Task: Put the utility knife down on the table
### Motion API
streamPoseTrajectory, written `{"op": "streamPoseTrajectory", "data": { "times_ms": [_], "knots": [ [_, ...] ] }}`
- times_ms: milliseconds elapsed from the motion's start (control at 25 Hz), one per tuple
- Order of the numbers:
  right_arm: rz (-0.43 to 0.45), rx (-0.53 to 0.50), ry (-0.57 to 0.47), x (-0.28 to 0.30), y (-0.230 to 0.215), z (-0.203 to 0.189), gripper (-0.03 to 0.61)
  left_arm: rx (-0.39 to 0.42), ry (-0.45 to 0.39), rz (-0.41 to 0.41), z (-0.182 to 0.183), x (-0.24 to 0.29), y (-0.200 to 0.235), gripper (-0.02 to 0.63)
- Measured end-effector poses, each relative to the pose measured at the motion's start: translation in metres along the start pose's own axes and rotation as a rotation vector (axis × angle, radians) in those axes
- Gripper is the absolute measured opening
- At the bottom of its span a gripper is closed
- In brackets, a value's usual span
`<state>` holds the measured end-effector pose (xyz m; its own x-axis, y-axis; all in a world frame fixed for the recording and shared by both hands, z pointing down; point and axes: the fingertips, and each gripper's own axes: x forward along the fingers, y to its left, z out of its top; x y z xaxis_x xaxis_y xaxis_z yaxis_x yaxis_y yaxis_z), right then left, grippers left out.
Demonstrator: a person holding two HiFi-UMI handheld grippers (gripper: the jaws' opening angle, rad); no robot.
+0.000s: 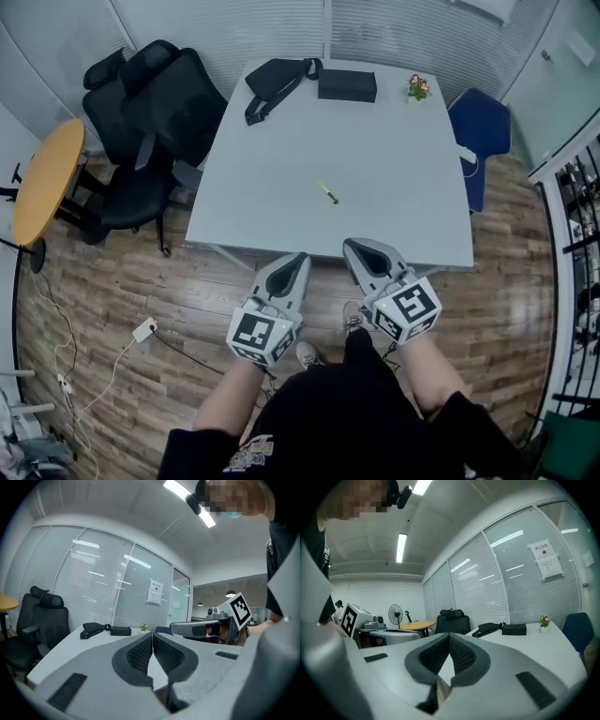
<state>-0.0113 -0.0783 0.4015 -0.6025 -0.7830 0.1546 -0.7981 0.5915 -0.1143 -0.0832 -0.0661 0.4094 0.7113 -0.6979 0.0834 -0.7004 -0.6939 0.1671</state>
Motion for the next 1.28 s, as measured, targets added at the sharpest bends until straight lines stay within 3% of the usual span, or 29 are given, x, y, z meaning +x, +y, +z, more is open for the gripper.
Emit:
{"op": "streamPoseTrajectory", "data": {
  "times_ms": [440,1280],
  "knots": [
    [-0.116,-0.015,0.011,-0.032,0.019,-0.006,0.003,-0.005,-0.017,-0.093,-0.002,-0.023,-0.017,0.006],
    [-0.13,0.005,-0.002,-0.045,0.019,-0.012,0.003,0.009,-0.006,-0.099,-0.004,-0.027,-0.029,0.006]
  ]
}}
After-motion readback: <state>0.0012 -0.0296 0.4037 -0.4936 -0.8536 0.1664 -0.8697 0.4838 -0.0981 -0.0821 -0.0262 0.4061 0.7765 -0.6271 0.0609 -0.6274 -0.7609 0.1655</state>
